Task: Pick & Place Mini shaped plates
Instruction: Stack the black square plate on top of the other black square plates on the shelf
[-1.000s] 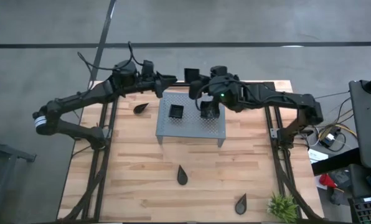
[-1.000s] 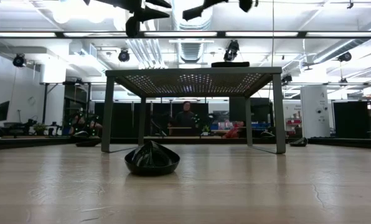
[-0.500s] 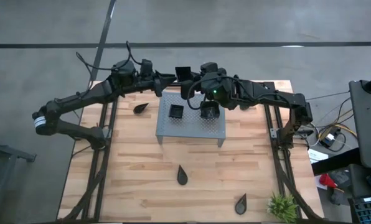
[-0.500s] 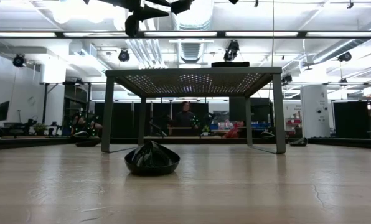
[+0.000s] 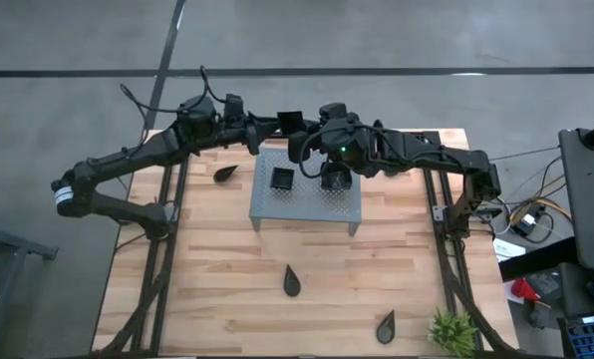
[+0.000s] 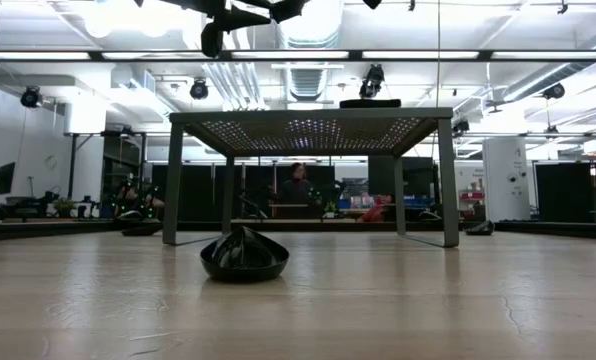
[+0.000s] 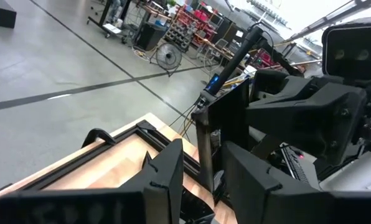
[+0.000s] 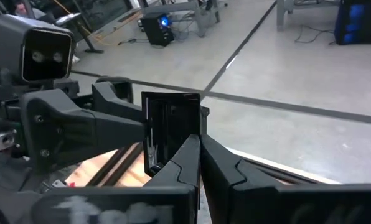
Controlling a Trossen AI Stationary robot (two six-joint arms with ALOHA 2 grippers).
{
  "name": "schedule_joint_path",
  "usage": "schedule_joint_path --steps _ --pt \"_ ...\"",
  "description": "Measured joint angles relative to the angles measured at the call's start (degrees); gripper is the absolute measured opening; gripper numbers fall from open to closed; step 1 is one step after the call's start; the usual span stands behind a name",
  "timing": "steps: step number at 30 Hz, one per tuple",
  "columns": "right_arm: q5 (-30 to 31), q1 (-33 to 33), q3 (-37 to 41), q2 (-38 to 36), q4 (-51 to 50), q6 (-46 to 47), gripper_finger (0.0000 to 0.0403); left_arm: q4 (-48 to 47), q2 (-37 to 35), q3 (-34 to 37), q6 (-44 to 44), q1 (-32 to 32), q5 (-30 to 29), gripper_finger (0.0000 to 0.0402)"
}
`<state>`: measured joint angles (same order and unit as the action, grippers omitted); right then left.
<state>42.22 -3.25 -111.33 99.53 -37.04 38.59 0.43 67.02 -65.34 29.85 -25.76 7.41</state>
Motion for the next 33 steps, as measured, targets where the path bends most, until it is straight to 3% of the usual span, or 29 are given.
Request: schedule_joint_path --steps 7,13,20,24,33 --pt "-0.79 0.11 0.0 0.0 0.83 0.0 0.0008 0.0 0.09 0.0 0.06 0.0 0.6 0.0072" --pt "-1.36 0.11 0.0 0.0 1.28 -0.88 0.0008 -0.03 0.11 0.0 0.01 -0.01 1.68 0.001" --pt "-2.04 -0.91 0.0 -0.14 0.13 0.18 0.0017 -1.26 -0.04 0.0 1.87 -0.04 3.07 0.0001" --pt "-2.58 -1.71 0.02 -0.16 -1.26 -0.17 0.0053 -5.14 -0.63 -0.02 4.34 -0.05 3.76 0.0001" --pt "-1.42 -2.41 0.02 -0.47 -3.07 -6.55 0.0178 -18.34 -2.01 -0.02 7.19 -0.42 6.26 0.0"
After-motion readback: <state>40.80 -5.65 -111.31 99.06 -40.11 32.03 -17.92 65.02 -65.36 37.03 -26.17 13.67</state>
